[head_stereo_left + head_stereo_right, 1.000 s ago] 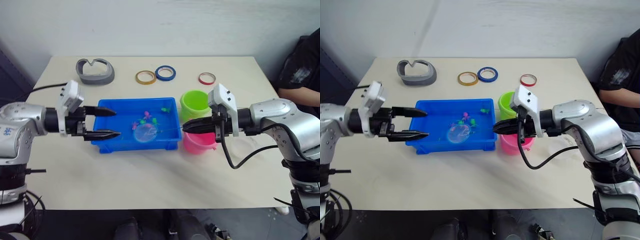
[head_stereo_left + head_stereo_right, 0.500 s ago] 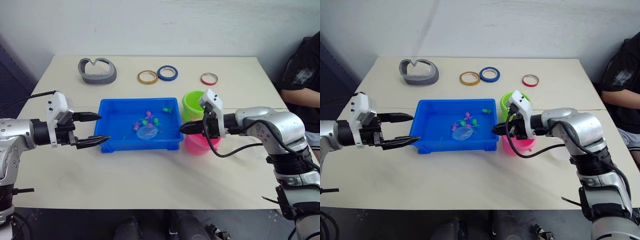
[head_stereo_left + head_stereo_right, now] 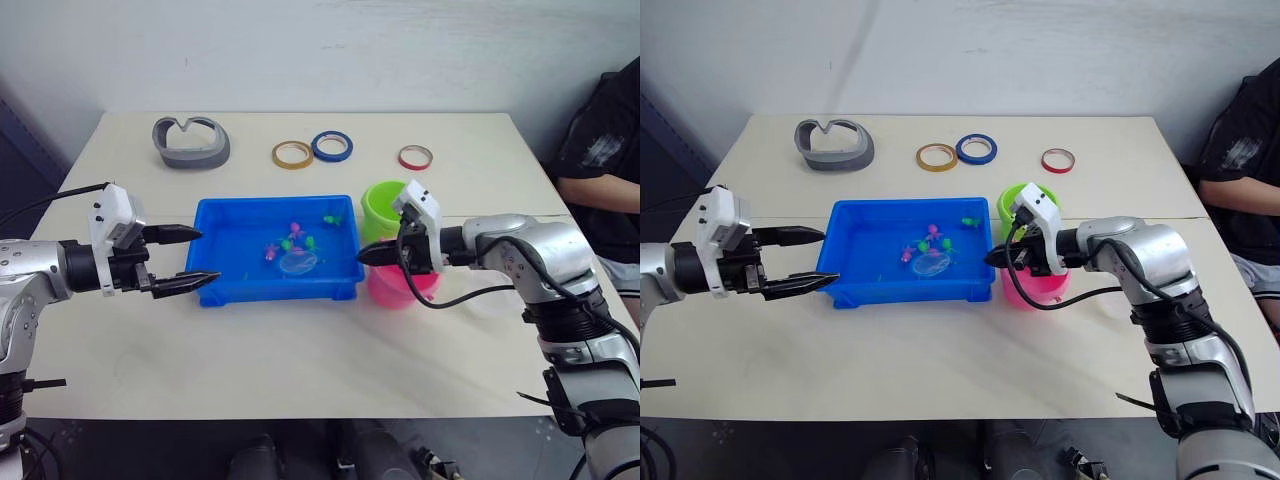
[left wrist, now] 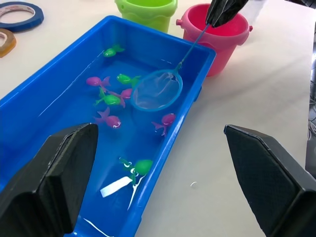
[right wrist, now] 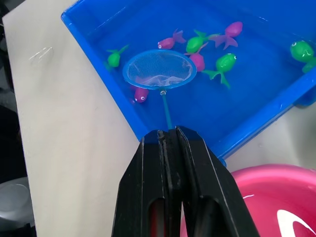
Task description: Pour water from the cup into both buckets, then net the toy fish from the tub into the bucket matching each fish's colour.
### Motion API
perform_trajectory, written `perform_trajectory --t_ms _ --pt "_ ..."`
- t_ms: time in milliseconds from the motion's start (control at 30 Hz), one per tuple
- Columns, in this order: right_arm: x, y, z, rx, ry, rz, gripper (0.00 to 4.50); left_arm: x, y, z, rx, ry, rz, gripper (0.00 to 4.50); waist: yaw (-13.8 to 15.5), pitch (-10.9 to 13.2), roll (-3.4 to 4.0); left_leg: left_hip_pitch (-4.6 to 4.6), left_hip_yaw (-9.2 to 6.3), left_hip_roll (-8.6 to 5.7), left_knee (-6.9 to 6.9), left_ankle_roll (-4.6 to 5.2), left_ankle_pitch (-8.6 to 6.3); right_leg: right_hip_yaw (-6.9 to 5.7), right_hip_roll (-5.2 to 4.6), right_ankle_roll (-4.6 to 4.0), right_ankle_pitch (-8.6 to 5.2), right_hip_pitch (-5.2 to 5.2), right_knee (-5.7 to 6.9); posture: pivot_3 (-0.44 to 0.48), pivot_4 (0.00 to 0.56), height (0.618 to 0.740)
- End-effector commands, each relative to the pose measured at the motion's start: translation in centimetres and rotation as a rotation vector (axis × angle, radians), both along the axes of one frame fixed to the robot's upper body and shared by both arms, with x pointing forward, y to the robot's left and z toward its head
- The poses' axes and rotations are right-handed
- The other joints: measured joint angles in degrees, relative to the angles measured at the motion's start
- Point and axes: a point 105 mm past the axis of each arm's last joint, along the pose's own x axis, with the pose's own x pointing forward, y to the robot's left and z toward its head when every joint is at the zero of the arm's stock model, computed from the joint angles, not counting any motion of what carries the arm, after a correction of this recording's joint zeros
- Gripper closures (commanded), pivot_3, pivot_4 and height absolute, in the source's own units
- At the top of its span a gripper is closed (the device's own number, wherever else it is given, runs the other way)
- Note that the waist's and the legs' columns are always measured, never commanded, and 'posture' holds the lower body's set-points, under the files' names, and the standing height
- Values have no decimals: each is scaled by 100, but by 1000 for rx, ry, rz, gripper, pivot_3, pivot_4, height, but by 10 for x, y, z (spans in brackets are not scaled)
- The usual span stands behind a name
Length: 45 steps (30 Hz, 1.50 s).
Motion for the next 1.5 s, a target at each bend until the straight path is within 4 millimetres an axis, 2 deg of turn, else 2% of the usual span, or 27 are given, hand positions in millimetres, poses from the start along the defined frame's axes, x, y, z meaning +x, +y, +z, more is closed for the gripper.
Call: perform_trajectory --t_ms 33,233,567,833,1100,1233,1500 --pt "3 2 4 4 -30 6 4500 -3 0 18 8 -63 -5 34 -5 0 0 0 0 0 0 0 0 0 0 0 0 0 0 0 150 740" --pt "3 3 0 1 -20 9 4500 -2 1 17 20 -62 -6 34 -10 0 0 0 0 0 0 0 0 0 0 0 0 0 0 0 150 740" --pt "16 1 -12 -12 -37 -48 4500 1 1 20 30 -74 2 34 -11 0 0 0 0 0 -1 0 0 0 0 0 0 0 -1 0 150 740" --pt "12 10 1 54 -96 -12 4500 2 1 20 35 -74 2 34 -7 0 0 0 0 0 -2 0 0 0 0 0 0 0 -1 0 150 740" --pt "9 14 6 66 -170 13 4500 6 -1 20 34 -77 -7 34 -14 0 1 0 0 0 -2 0 0 0 0 0 0 0 -1 0 150 740" --pt "1 14 5 42 -230 69 4500 6 -3 20 29 -77 -14 34 1 0 0 0 0 0 -3 0 0 0 0 0 0 0 -3 0 150 740" --pt "-17 2 32 81 -444 95 4500 8 -18 33 -72 -82 -65 34 31 0 0 -1 -1 -1 -4 0 0 -1 0 0 0 1 -4 0 150 740"
